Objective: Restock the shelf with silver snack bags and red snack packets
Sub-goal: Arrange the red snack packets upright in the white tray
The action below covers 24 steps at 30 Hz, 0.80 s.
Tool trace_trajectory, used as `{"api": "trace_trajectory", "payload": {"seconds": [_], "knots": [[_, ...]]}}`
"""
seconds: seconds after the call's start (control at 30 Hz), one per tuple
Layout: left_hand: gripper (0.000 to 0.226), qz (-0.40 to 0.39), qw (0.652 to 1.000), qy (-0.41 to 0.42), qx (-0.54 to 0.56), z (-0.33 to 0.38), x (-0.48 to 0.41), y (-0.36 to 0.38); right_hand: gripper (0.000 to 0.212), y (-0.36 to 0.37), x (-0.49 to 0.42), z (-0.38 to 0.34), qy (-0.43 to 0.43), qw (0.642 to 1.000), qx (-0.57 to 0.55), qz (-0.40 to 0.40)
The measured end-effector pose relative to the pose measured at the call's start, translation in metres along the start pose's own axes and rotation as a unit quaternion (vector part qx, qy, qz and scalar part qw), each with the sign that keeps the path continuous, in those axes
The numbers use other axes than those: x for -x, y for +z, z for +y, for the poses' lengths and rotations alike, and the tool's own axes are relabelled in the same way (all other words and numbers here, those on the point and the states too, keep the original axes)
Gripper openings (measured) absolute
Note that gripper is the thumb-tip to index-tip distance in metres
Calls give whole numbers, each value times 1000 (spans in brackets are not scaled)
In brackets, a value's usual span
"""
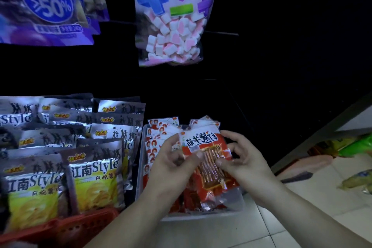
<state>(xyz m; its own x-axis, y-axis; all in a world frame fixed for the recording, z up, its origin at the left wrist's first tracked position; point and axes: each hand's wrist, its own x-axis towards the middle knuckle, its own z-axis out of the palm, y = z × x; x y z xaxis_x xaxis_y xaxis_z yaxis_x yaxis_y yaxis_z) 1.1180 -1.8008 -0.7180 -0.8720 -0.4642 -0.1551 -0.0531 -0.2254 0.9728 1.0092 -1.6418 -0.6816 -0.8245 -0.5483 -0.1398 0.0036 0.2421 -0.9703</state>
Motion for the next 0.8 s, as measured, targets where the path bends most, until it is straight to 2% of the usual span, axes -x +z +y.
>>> {"api": "trace_trajectory", "payload": {"seconds": [0.13,0.3,0.37,0.43,0.53,0.6,0.73,0.8], "knots": [[71,61,998,15,24,5,-7,-5,67,2,3,-4,-13,998,11,-58],[40,79,997,9,22,8,-6,-9,66,2,6,-9,-27,997,22,-74],[55,90,995,-3,42,8,-3,-7,68,4,5,-8,-44,998,10,-39],[72,60,996,-39,57,7,3,-3,68,5,3,-7,-60,998,-10,15],[73,-54,995,-55,56,5,16,11,61,5,-1,-7,-29,993,-83,74],[73,-56,996,-42,53,6,16,14,55,0,-2,-7,-3,992,-108,70],[70,-15,998,-8,60,9,12,10,58,-12,3,-5,8,1000,-2,18],[73,0,999,12,31,5,13,8,44,-15,2,-5,-14,997,59,50]]}}
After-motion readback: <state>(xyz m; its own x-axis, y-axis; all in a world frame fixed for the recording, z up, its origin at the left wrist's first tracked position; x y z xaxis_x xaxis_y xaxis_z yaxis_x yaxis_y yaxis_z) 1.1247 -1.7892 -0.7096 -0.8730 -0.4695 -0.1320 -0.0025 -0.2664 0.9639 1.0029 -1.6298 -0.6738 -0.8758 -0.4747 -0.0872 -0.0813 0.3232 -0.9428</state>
